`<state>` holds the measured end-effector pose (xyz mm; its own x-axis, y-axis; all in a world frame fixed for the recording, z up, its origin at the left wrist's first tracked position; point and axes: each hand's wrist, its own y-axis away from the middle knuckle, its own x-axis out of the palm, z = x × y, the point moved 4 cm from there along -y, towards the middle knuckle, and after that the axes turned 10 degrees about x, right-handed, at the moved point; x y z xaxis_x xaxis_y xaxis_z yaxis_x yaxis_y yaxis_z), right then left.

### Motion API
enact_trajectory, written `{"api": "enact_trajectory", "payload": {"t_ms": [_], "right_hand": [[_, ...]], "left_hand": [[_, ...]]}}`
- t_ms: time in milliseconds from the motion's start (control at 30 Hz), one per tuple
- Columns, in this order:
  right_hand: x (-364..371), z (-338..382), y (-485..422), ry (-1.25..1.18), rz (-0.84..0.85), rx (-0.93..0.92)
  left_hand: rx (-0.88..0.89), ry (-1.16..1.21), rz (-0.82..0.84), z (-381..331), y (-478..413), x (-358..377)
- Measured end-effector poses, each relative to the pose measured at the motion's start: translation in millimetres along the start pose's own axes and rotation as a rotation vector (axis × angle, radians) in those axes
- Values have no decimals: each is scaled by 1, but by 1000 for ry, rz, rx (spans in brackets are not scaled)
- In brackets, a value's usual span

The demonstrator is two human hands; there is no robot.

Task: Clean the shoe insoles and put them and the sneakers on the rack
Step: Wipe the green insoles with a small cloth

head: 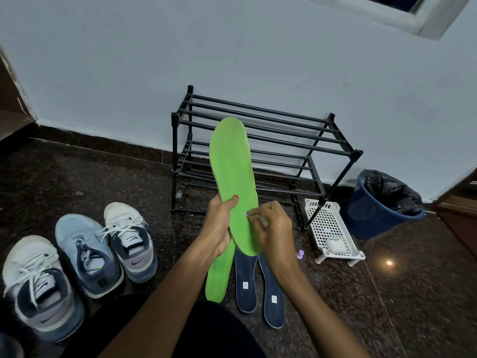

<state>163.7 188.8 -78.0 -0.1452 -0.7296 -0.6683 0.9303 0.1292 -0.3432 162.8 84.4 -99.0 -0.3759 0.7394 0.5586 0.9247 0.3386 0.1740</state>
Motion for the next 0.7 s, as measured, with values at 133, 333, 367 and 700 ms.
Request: {"api": "enact_trajectory", "payload": {"t_ms": [133,333,367,700], "right_hand": [[4,-1,18,-27,71,-23],[-3,-1,1,-2,-5,14],[-5,-1,-3,0,-31,32],[4,2,20,-31,38,7]], "left_hand": [[2,11,-11,0,-1,-1],[-1,-4,26,0,0,2],[-1,-12,32,1,1,3],[0,-19,35,2,0,0]]}}
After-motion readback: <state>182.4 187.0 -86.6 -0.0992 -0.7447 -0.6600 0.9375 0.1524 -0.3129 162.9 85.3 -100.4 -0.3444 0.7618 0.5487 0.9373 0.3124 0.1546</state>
